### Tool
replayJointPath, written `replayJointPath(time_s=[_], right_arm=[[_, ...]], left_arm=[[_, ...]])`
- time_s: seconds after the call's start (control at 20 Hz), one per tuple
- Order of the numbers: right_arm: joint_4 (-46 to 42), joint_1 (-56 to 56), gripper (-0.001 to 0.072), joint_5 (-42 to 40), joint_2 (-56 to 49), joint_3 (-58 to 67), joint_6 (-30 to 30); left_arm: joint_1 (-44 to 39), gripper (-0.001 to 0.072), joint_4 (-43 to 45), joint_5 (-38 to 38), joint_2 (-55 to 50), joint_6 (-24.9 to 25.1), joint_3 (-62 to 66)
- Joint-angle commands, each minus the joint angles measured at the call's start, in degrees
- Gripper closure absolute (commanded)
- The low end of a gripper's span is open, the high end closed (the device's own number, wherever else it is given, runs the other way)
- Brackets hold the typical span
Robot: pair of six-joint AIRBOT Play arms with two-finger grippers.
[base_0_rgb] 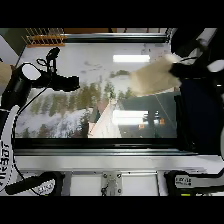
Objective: Fold the clothes and pants, and hang the long-sleeved shirts on hangers.
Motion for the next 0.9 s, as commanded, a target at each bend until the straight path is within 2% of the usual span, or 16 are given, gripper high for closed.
replayJointPath(time_s=[0.0, 0.25, 0.4, 0.55, 0.7, 0.85], right_arm=[[-2.58, -13.81, 0.0701, -0.13, 4.39, 0.44, 4.5], [-2.82, -24.35, 0.0701, 1.03, 9.29, -0.59, 10.45], [-4.2, -25.99, 0.0701, 7.48, 11.98, -3.48, 10.93], [-8.15, -25.81, 0.0701, 10.36, 16.02, -10.38, 14.05], [-18.49, -25.92, 0.07, 13.86, 20.83, -18.18, 20.98], [-26.36, -25.94, 0.07, 18.58, 24.13, -23.78, 23.06]], left_arm=[[-0.02, 0.0699, -0.07, 0.0, 0.0, -0.48, -0.02], [-0.04, 0.0699, -0.07, -0.07, 0.0, -0.81, -0.02], [-0.33, 0.0699, -0.02, -0.04, 0.0, -0.79, -0.02], [-1.44, 0.0699, 0.04, -0.04, 0.0, -0.76, -0.02], [-2.4, 0.0699, 0.22, -0.02, 0.0, -0.74, -0.02], [-2.38, 0.0699, 0.39, -0.04, 0.0, -0.76, -0.07]])
